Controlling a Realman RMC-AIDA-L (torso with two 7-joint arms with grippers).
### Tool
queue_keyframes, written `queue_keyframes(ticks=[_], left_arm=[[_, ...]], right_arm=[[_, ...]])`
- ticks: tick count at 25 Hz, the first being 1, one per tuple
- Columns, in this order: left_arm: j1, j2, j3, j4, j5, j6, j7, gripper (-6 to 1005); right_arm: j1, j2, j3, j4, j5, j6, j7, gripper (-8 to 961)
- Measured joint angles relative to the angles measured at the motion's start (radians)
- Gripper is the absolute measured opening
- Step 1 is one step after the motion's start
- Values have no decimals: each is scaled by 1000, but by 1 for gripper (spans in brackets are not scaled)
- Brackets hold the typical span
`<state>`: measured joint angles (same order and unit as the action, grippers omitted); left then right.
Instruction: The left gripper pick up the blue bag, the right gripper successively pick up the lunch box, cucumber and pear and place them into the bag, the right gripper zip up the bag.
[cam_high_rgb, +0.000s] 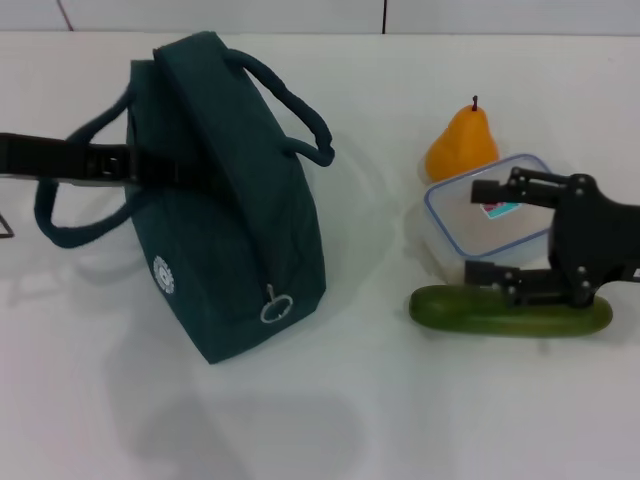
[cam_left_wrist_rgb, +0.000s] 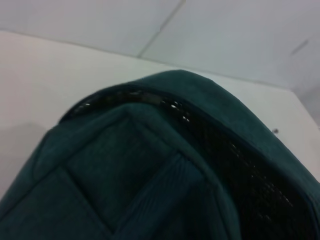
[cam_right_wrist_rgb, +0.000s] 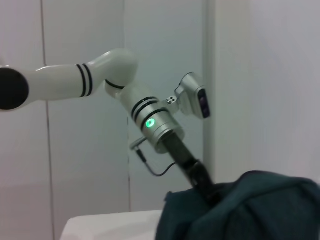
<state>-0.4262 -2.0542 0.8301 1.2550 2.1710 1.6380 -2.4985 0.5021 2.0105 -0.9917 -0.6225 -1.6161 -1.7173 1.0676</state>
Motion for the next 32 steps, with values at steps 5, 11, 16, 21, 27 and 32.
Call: queue_keyframes(ticks=[5, 11, 16, 21, 27, 32], left_arm=[[2, -14, 19, 71, -9, 36, -8, 213], [-5, -29, 38, 174, -26, 89, -40, 77], [-4, -28, 90, 244, -40, 95, -103, 62], [-11, -29, 103, 281, -30, 96, -151, 62], [-38, -28, 117, 283, -27, 96, -233, 62], [-48, -30, 166, 277, -26, 86, -257, 62]], right_arm=[[-25, -3, 53, 2, 10, -2, 8, 810], [-70, -5, 147, 21, 11, 0, 10, 811], [-106, -9, 210, 47, 11, -2, 10, 811], [-94, 1, 201, 73, 25, -16, -6, 811], [15, 10, 176, 152, 45, -33, -63, 811], [88, 12, 171, 176, 55, -32, -88, 811]])
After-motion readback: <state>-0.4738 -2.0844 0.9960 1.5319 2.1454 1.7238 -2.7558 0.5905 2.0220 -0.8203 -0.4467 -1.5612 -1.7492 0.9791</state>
